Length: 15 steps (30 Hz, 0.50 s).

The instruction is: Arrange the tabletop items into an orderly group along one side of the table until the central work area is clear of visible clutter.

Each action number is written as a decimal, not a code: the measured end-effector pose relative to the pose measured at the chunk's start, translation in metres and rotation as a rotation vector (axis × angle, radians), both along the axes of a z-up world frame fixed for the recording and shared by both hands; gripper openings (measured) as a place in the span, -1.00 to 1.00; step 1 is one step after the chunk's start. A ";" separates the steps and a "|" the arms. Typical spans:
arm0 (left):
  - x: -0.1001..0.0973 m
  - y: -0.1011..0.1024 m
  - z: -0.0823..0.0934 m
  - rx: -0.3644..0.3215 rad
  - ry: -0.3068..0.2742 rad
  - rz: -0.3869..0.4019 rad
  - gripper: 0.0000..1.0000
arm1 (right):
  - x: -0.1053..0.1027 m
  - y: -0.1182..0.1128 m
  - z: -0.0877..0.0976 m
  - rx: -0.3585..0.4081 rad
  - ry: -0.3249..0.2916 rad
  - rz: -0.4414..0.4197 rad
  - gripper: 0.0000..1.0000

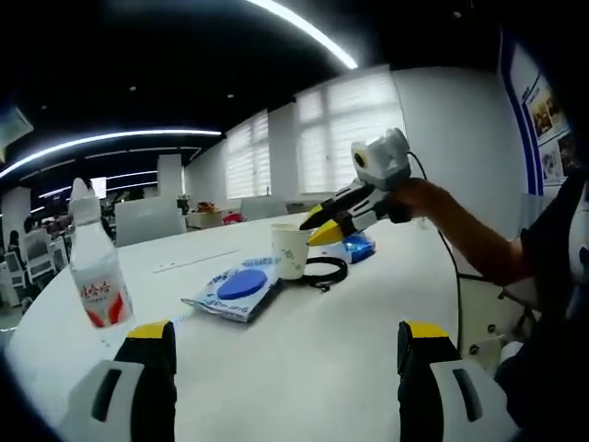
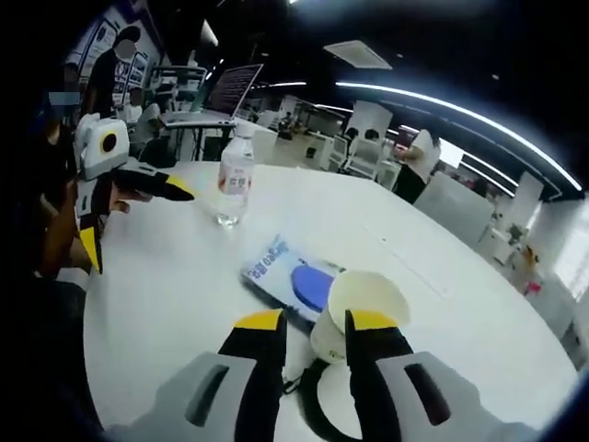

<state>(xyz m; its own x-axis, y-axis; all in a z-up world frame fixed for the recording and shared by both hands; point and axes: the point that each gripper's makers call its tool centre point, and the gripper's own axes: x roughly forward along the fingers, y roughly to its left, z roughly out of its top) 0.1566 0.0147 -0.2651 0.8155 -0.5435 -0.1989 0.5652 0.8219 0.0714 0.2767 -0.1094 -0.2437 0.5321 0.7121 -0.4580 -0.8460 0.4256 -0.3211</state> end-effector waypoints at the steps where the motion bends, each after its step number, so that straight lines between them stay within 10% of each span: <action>1: 0.000 0.001 0.000 0.000 -0.001 0.001 1.00 | 0.000 0.000 0.000 0.000 0.000 0.000 -0.61; 15: -0.001 0.007 -0.001 -0.001 -0.001 0.008 1.00 | 0.002 0.005 -0.003 -0.010 0.001 0.016 -0.91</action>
<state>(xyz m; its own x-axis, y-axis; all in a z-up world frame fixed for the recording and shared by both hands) 0.1553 0.0217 -0.2662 0.8202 -0.5369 -0.1975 0.5583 0.8266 0.0717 0.2783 -0.1040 -0.2470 0.5204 0.7155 -0.4661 -0.8529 0.4091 -0.3243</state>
